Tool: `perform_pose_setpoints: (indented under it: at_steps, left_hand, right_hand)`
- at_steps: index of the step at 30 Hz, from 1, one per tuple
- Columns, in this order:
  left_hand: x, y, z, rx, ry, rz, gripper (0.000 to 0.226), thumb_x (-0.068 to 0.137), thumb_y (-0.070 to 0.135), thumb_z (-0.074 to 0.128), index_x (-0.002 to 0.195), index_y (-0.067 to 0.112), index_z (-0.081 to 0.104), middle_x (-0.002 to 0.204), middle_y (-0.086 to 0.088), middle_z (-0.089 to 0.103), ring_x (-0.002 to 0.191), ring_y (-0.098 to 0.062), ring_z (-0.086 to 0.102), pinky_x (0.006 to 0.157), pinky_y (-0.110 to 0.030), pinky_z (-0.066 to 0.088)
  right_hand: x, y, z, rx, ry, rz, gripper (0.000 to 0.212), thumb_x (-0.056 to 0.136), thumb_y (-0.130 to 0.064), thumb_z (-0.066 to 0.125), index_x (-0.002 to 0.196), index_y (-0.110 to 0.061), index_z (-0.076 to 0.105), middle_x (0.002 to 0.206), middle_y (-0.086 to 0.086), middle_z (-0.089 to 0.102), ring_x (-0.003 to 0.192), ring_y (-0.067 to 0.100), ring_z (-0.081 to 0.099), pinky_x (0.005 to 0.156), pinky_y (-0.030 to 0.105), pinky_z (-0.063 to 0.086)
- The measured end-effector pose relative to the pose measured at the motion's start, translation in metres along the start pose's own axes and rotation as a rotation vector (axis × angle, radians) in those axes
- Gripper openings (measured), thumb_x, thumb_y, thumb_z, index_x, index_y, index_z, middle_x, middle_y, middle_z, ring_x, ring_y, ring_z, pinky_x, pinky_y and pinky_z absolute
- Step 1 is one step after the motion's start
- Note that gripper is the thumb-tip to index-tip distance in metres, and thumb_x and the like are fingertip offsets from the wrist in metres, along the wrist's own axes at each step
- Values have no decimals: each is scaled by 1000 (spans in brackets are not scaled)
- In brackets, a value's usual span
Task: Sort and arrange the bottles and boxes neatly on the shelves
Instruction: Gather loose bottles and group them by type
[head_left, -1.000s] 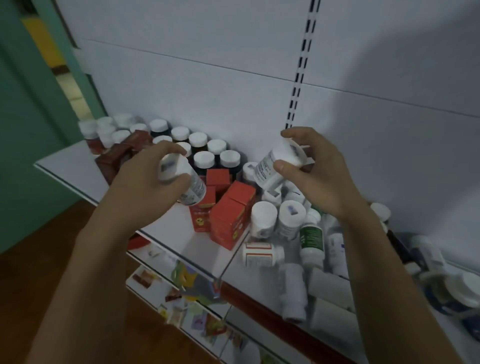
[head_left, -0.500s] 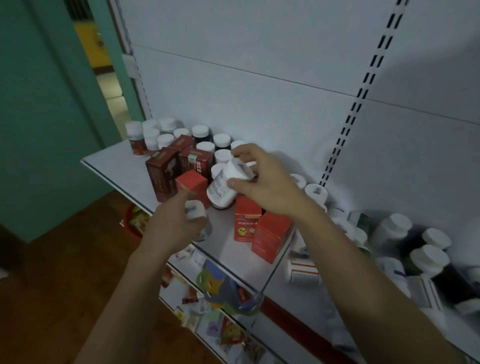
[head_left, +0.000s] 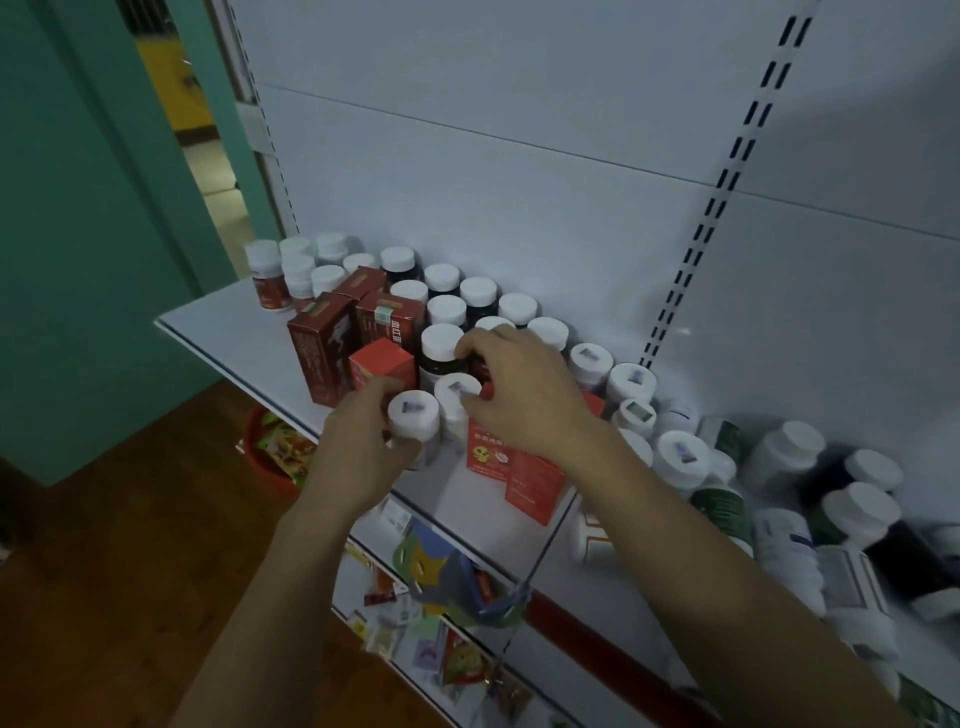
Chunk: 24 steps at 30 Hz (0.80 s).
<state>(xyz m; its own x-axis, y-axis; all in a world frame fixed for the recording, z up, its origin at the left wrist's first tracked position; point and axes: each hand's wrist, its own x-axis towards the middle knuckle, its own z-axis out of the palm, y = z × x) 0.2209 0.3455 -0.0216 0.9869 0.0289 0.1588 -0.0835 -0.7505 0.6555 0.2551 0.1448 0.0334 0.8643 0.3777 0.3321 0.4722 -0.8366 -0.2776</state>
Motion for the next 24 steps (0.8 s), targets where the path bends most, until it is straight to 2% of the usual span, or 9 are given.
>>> perform_pose_setpoints:
  at_steps: [2, 4, 8, 11, 18, 21, 23, 24]
  left_hand:
    - [0, 3, -6, 24, 3, -28, 53, 80, 24, 83, 116, 40, 48, 118, 5, 62, 96, -16, 64, 78, -34, 54]
    - [2, 8, -15, 67, 11, -30, 48, 81, 31, 82, 118, 37, 51, 117, 3, 60, 99, -19, 63, 81, -38, 55]
    - [8, 32, -28, 138, 51, 116, 42, 86, 36, 76, 123, 28, 58, 115, 4, 61, 101, -17, 58, 77, -30, 43]
    - [15, 63, -26, 151, 21, 230, 45, 88, 36, 74, 129, 25, 59, 125, 1, 61, 109, -17, 58, 85, -33, 47]
    - [39, 125, 2, 214, -99, 418, 44, 87, 37, 71, 128, 25, 59, 123, -3, 62, 110, -25, 59, 90, -45, 51]
    - [45, 148, 20, 224, -200, 511, 43, 87, 39, 68, 127, 26, 59, 124, -2, 62, 115, -26, 57, 92, -48, 50]
    - [44, 162, 35, 271, -294, 582, 42, 86, 42, 68, 124, 30, 57, 122, 1, 60, 115, -25, 55, 89, -48, 50]
    - [43, 168, 43, 311, -339, 615, 41, 84, 43, 69, 122, 32, 56, 119, 4, 60, 114, -24, 54, 86, -45, 49]
  right_hand:
    - [-6, 15, -15, 68, 45, 65, 34, 86, -32, 65, 119, -27, 61, 113, -1, 64, 107, 25, 58, 84, 44, 51]
    - [-11, 33, -28, 61, 4, 131, 30, 91, -31, 61, 121, -27, 61, 117, -1, 65, 110, 24, 59, 90, 47, 51]
    - [-27, 66, -46, -7, -64, 248, 27, 96, -26, 58, 124, -26, 60, 116, 1, 65, 107, 26, 59, 92, 47, 51]
    - [-45, 91, -60, -29, -90, 332, 26, 97, -25, 56, 123, -26, 60, 121, 3, 63, 111, 26, 58, 97, 48, 48]
    - [-109, 145, -89, -46, -46, 526, 25, 99, -17, 54, 122, -23, 61, 119, 5, 64, 104, 24, 59, 90, 37, 48]
    - [-132, 151, -91, 3, -71, 526, 28, 95, -35, 63, 122, -29, 58, 113, -4, 61, 100, 19, 59, 82, 31, 44]
    - [-142, 144, -86, 96, -153, 488, 45, 85, -52, 72, 122, -35, 54, 112, -9, 60, 98, 14, 58, 80, 31, 45]
    - [-145, 138, -80, 119, -187, 483, 50, 80, -55, 75, 121, -36, 52, 113, -8, 61, 99, 15, 58, 82, 33, 48]
